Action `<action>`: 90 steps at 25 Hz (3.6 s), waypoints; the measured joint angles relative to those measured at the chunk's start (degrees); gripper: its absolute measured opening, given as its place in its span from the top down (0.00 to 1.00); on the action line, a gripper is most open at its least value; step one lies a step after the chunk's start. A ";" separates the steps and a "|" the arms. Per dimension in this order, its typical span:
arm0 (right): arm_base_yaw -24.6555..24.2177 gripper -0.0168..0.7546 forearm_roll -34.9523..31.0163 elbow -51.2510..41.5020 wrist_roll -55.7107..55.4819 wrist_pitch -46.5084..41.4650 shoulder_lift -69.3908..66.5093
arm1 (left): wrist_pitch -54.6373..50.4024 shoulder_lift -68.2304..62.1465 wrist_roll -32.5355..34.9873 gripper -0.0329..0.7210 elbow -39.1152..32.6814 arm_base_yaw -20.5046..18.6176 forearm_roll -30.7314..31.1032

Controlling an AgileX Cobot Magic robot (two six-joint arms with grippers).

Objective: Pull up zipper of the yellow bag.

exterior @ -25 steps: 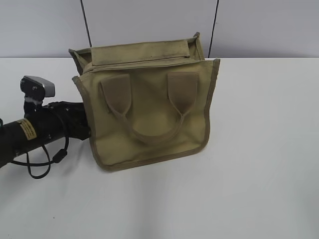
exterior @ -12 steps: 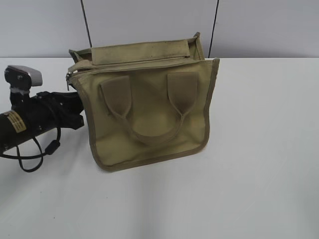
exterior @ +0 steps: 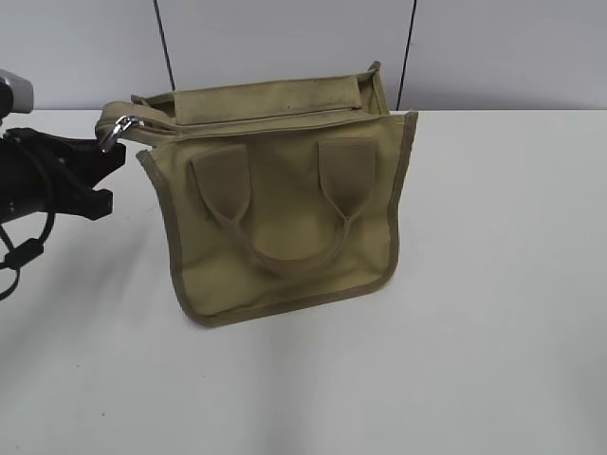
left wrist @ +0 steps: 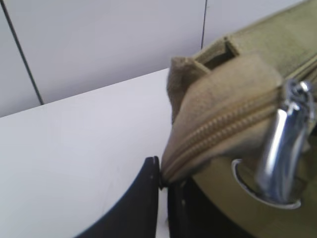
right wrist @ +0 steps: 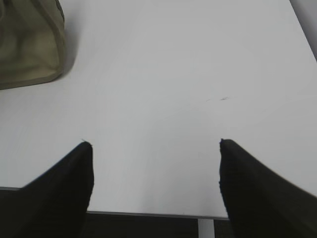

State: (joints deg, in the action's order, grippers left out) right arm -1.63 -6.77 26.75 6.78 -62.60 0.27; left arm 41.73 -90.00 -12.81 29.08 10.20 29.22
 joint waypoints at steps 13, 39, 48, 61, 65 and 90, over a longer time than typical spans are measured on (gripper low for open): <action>0.00 0.23 -0.29 0.00 0.06 0.00 0.00 | -16.26 8.92 1.29 0.95 0.00 0.07 2.33; 0.19 0.23 -20.25 21.46 17.37 4.58 -42.32 | -21.88 12.69 -1.51 0.95 3.04 0.07 0.39; 21.36 0.23 -9.92 37.04 2.48 6.21 -64.86 | -22.48 12.22 -1.51 0.95 3.48 0.09 0.39; 47.45 0.31 1.00 73.57 -23.63 6.01 -102.23 | -22.08 11.98 -1.51 0.95 3.48 0.09 1.27; 47.94 0.37 -4.12 84.09 -23.68 3.32 -111.14 | -22.08 11.98 -1.51 0.95 3.48 0.09 1.32; 47.94 0.47 -11.64 95.85 -22.92 4.17 -128.36 | -19.63 11.98 -1.62 0.95 3.48 0.09 1.09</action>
State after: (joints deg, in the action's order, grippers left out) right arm 46.31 -18.41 122.61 -16.14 -58.43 -128.10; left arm 22.11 -78.02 -14.43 32.56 10.29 30.31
